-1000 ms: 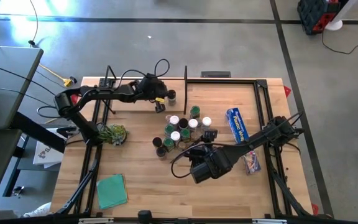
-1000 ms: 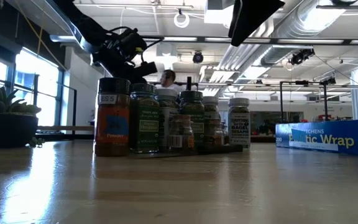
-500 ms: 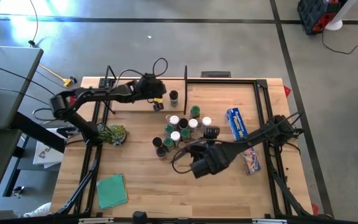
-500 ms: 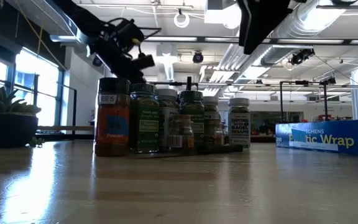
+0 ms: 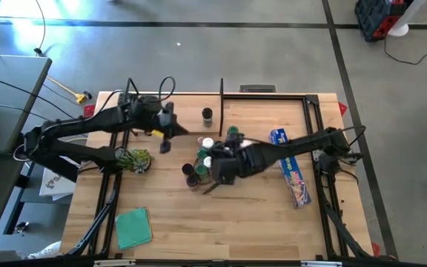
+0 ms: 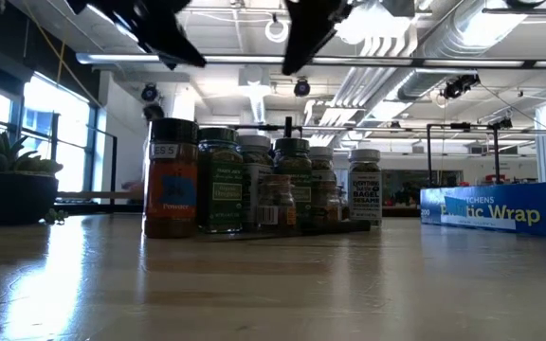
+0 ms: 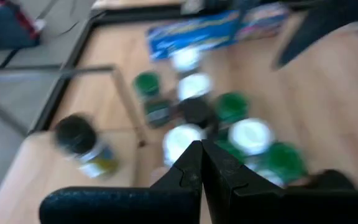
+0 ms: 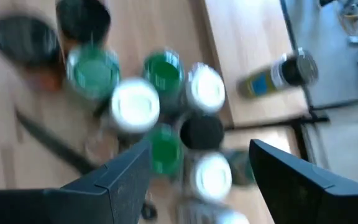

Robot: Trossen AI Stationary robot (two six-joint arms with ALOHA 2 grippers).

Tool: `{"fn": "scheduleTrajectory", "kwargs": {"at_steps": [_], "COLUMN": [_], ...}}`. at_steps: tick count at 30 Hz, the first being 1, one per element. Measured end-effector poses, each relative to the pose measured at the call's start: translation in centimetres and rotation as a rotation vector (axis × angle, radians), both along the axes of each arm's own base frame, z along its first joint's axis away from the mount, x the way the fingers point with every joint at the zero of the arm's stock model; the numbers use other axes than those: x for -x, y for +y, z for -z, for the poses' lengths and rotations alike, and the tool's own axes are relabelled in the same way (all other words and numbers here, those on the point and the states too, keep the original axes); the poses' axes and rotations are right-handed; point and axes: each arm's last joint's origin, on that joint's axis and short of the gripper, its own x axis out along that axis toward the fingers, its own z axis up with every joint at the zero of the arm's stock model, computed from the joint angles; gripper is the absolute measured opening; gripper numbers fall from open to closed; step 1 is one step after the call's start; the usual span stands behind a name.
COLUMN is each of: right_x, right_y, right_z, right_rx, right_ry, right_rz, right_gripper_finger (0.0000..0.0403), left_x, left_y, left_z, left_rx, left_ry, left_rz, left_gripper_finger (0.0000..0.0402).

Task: Shelf spices
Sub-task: Put the black lid seasoning bottle on the shelf

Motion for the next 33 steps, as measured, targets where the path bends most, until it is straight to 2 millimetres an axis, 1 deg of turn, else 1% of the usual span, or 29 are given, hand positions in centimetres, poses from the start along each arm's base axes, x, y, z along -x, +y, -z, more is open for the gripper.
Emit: {"fn": "scheduleTrajectory", "kwargs": {"at_steps": [2, 5, 8, 12, 15, 18, 20, 22, 25, 29, 33], "right_x": [-0.7, -1.5, -1.6, -1.6, -1.6, -1.6, -1.8, -1.5, -1.3, -1.2, -1.2], "right_y": [-1.1, -3.1, -4.8, -6.5, -7.4, -7.8, -7.9, -8.1, -8.5, -8.8, -8.8], "right_z": [0.0, 0.5, 1.5, 3.3, 4.3, 5.1, 5.8, 6.6, 7.6, 8.5, 8.9], "right_rx": [-0.049, -0.130, -0.215, -0.257, -0.277, -0.306, -0.305, -0.302, -0.295, -0.293, -0.296], "right_ry": [-0.037, -0.083, -0.085, -0.087, -0.099, -0.101, -0.118, -0.098, -0.120, -0.120, -0.136], "right_rz": [0.000, 0.036, 0.092, 0.177, 0.204, 0.199, 0.197, 0.207, 0.246, 0.258, 0.255], "right_gripper_finger": [0.0264, 0.0264, 0.0264, 0.0264, 0.0264, 0.0264, 0.0264, 0.0264, 0.0264, 0.0264, 0.0264], "left_x": [0.4, 0.9, 1.2, 1.7, 1.8, 1.8, 1.8, 1.7, 1.7, 1.7, 1.7], "left_y": [-1.2, -2.8, -4.1, -5.0, -4.9, -4.8, -4.8, -4.8, -4.8, -4.7, -4.7], "left_z": [-0.5, -0.7, -0.4, 1.2, 1.3, 1.2, 1.2, 1.1, 1.1, 1.0, 1.0], "left_rx": [0.011, 0.019, 0.029, -0.026, -0.065, -0.080, -0.082, -0.083, -0.096, -0.104, -0.120], "left_ry": [-0.016, -0.010, -0.016, 0.028, 0.037, 0.026, 0.022, 0.012, 0.011, 0.005, 0.003], "left_rz": [0.036, 0.093, 0.116, 0.065, -0.016, -0.058, -0.057, -0.058, -0.051, -0.056, -0.074], "left_gripper_finger": [0.0000, 0.0000, 0.0005, 0.0031, 0.0065, 0.0105, 0.0133, 0.0160, 0.0193, 0.0219, 0.0225]}}
